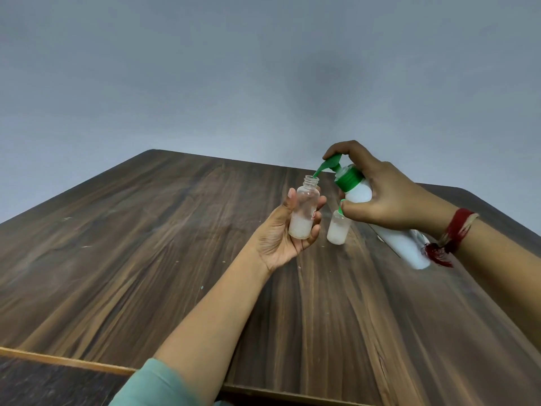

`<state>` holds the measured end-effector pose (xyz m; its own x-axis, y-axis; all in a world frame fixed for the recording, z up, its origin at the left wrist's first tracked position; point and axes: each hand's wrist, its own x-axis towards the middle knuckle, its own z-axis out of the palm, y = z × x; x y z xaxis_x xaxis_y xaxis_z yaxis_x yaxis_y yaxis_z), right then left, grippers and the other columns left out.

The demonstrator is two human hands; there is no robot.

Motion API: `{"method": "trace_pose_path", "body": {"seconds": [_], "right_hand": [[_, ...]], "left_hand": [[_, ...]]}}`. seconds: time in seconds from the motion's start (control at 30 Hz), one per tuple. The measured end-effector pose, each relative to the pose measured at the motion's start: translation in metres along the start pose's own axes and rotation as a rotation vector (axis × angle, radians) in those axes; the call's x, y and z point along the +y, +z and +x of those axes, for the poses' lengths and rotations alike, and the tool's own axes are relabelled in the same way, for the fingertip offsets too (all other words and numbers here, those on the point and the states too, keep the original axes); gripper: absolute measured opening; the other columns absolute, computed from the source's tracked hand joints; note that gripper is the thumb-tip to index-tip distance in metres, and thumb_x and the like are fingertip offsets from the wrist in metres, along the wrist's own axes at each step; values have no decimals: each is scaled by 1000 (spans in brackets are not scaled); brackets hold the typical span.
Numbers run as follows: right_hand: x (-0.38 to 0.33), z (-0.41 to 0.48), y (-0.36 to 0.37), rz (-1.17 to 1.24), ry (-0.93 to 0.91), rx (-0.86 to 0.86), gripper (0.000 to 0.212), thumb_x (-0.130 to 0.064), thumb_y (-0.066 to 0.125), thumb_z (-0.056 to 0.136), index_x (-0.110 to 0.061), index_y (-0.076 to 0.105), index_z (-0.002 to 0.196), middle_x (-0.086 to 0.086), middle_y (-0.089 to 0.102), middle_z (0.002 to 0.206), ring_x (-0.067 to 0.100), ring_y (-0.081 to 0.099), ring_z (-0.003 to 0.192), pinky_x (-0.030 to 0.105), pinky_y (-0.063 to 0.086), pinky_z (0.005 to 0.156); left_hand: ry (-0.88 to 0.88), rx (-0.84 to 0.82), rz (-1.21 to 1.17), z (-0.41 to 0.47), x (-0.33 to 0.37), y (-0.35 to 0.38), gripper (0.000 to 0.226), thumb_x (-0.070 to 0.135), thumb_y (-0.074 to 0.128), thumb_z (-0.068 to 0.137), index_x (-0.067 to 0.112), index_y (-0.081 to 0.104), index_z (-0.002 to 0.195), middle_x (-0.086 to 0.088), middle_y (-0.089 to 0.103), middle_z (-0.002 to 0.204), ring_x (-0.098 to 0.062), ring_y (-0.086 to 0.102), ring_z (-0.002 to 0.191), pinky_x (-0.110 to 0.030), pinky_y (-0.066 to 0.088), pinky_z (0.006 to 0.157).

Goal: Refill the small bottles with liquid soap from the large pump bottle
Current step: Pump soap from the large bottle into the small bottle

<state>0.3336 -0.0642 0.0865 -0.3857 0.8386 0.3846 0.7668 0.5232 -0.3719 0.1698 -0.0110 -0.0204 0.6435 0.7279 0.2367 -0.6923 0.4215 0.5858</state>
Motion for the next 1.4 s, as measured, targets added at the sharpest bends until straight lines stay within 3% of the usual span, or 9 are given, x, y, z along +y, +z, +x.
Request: {"method": "trace_pose_path", "body": {"seconds": [0.2,0.3,0.4,0.57,0.77,1.0,1.1,1.3,1.4], "right_hand": [[-1,1,3,0,1,-26,60,-24,57,65,-42,37,118,11,62,84,25,60,70,40,51,64],[-2,1,4,9,3,-46,68,-24,58,65,-47,34,125,9,64,91,28,62,77,47,54,71],[-2,-1,3,13,-3,-65,73,-25,57,66,-49,32,130,4,63,86,27,61,77,45,54,73],[-2,-1,4,24,-13,-40,64,-22,58,66,-42,38,123,3,61,81,26,61,72,42,53,67],[-2,1,4,36,-9,-19,56,-22,58,66,-41,39,116,10,62,83,26,61,73,43,52,66],[-3,1,5,56,-3,-24,74,-22,58,66,-49,34,131,5,62,82,24,61,72,40,54,69],[-3,2,5,46,-8,-29,70,-23,58,65,-48,35,127,5,62,84,24,60,71,40,53,68],[-4,4,3,30,-18,-32,56,-22,59,67,-40,39,117,6,61,83,25,61,73,41,51,67],[-4,5,4,30,-13,-37,57,-22,59,67,-39,39,117,5,61,82,25,61,73,42,51,67]], "left_hand": [[-7,2,-3,1,0,-1,61,35,95,43,10,74,95,-6,71,94,-12,67,69,-26,59,56],[-4,3,-24,0,0,-1,71,34,95,44,10,66,105,-8,71,95,-13,67,69,-27,59,57],[-1,2,-32,1,0,-2,71,34,95,45,9,65,105,-8,71,95,-13,67,70,-27,59,57],[-1,-8,-5,2,0,-3,58,36,95,44,11,76,93,-5,72,94,-12,67,69,-26,59,56],[-7,2,-9,1,0,-2,71,35,95,44,9,67,104,-6,71,95,-13,67,69,-26,59,55],[8,-5,-55,0,1,-1,68,33,95,45,9,67,102,-8,71,95,-14,68,70,-27,59,57],[7,-7,-58,0,1,-2,60,33,94,46,9,72,97,-8,71,96,-14,68,70,-27,59,57],[-6,11,-27,0,1,0,81,34,96,42,9,60,109,-7,72,93,-13,68,69,-26,59,55],[-3,6,-30,0,1,0,78,34,95,43,8,62,108,-7,71,93,-13,68,69,-26,59,56]]}}
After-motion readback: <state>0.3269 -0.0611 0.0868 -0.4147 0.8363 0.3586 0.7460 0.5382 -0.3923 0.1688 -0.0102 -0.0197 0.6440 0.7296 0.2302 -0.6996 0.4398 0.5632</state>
